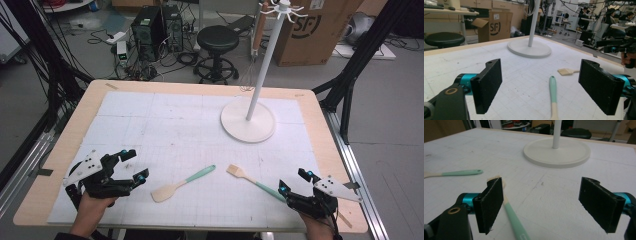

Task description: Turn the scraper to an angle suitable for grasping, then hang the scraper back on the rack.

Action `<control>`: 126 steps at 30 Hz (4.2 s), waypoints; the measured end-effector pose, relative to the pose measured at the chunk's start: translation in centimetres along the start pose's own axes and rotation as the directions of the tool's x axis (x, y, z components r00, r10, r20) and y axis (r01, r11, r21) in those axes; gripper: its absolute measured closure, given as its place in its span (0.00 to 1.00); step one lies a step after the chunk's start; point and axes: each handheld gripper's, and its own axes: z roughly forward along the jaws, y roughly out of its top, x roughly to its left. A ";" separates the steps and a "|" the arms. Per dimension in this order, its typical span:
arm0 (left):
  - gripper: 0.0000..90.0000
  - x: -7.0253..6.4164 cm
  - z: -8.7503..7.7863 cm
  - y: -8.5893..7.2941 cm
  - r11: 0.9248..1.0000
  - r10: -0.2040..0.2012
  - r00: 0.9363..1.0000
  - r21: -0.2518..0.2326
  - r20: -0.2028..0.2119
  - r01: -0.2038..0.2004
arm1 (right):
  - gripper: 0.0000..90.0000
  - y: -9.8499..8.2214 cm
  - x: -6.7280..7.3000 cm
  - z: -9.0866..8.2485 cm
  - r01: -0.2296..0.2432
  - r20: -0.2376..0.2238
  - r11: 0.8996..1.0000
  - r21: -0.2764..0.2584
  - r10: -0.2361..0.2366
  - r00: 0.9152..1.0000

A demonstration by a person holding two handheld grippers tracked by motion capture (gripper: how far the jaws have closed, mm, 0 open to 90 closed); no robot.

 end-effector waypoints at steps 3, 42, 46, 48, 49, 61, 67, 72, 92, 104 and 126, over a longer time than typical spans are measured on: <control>0.23 0.0 0.2 0.0 1.000 -0.012 0.999 0.009 0.030 0.011 | 0.21 0.1 0.1 0.1 -0.002 -0.001 1.000 -0.007 0.002 1.000; 0.33 -3.6 10.1 -1.2 0.965 0.015 0.986 0.255 0.166 -0.058 | 0.21 1.0 3.2 0.8 0.041 -0.087 0.999 0.008 -0.040 0.995; 0.38 -3.5 11.3 -1.8 0.942 0.032 0.990 0.328 0.140 -0.077 | 0.21 0.9 3.4 1.1 0.038 -0.096 0.999 0.007 -0.037 0.995; 0.40 -3.4 11.9 -2.2 0.924 0.038 0.992 0.373 0.122 -0.081 | 0.21 0.9 3.5 1.2 0.042 -0.099 0.999 0.012 -0.041 0.994; 0.43 -3.4 12.1 -2.4 0.916 0.045 0.992 0.391 0.118 -0.088 | 0.21 0.9 3.6 1.3 0.045 -0.101 0.999 0.014 -0.044 0.994; 0.64 -3.7 13.6 -3.7 0.830 0.094 0.992 0.544 0.089 -0.127 | 0.21 0.6 3.8 1.6 0.042 -0.107 0.999 0.027 -0.039 0.993; 0.72 -4.2 14.0 -4.0 0.801 0.128 0.986 0.575 0.105 -0.165 | 0.21 0.8 3.8 1.6 0.049 -0.108 0.998 0.024 -0.047 0.993; 0.77 -4.1 13.9 -4.0 0.796 0.143 0.984 0.578 0.105 -0.178 | 0.21 0.9 3.9 1.6 0.056 -0.113 0.998 0.029 -0.053 0.992; 0.89 -3.7 13.4 -4.1 0.822 0.097 0.987 0.549 0.130 -0.153 | 0.21 0.6 3.8 1.6 0.027 -0.123 0.999 0.039 -0.022 0.992; 0.89 -4.2 11.6 -2.3 0.898 0.083 0.990 0.422 0.110 -0.122 | 0.21 0.8 3.8 1.5 0.003 -0.143 1.000 0.023 0.000 0.990; 0.89 -7.2 8.6 0.0 0.973 0.134 0.979 0.165 0.155 -0.160 | 0.26 4.2 7.7 5.1 -0.010 -0.353 1.000 0.000 0.010 0.936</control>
